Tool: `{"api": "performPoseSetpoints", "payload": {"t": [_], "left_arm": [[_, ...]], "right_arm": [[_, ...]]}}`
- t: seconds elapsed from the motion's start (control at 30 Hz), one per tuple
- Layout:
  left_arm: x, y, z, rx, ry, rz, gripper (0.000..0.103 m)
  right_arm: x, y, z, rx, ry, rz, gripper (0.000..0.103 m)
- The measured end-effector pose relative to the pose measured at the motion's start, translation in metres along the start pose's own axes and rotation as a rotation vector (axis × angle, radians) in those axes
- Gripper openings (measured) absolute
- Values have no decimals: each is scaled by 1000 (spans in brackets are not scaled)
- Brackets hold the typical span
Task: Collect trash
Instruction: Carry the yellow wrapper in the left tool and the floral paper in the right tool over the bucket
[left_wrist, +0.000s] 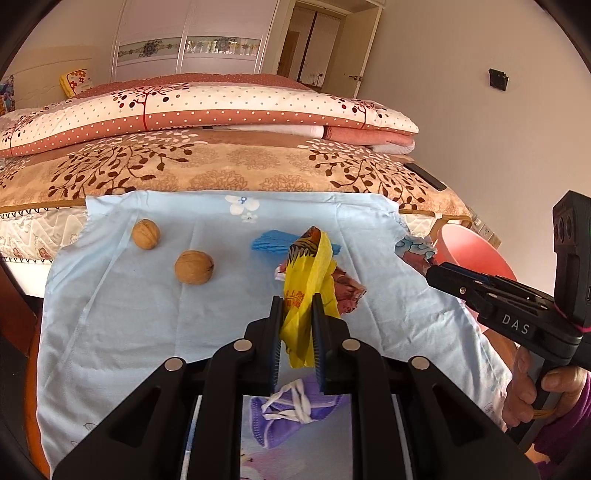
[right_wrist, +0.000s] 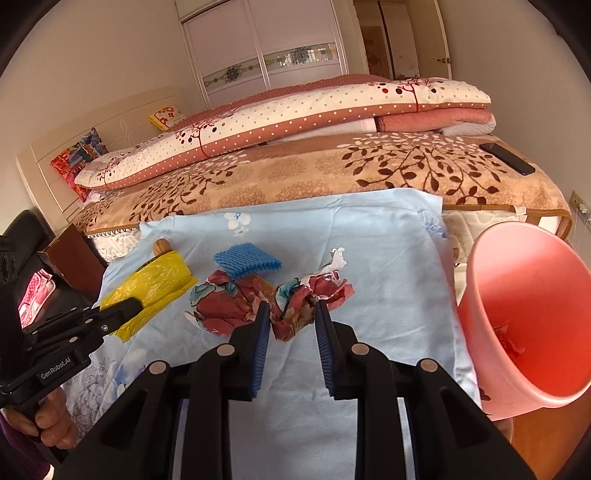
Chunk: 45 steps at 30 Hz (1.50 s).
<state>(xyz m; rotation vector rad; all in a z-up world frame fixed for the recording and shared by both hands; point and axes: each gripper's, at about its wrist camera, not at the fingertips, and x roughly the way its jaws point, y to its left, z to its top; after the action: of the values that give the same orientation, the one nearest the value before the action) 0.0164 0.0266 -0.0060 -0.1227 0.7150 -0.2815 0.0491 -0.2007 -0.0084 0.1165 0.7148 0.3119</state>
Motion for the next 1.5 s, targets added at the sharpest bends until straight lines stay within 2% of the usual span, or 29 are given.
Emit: {"api": "performPoseSetpoints", "payload": {"t": [0.37, 0.7, 0.93, 1.5], "left_arm": [[3, -60, 15, 46, -37, -76, 15], [21, -119, 23, 108, -24, -152, 15], [37, -151, 25, 137, -7, -186, 15], [68, -211, 21, 214, 39, -233, 15]], "right_arm": [[-43, -44, -7, 64, -74, -62, 24], [-71, -102, -16, 172, -109, -144, 24], [-77, -130, -24, 224, -111, -181, 24], [-81, -171, -39, 293, -100, -234, 24]]}}
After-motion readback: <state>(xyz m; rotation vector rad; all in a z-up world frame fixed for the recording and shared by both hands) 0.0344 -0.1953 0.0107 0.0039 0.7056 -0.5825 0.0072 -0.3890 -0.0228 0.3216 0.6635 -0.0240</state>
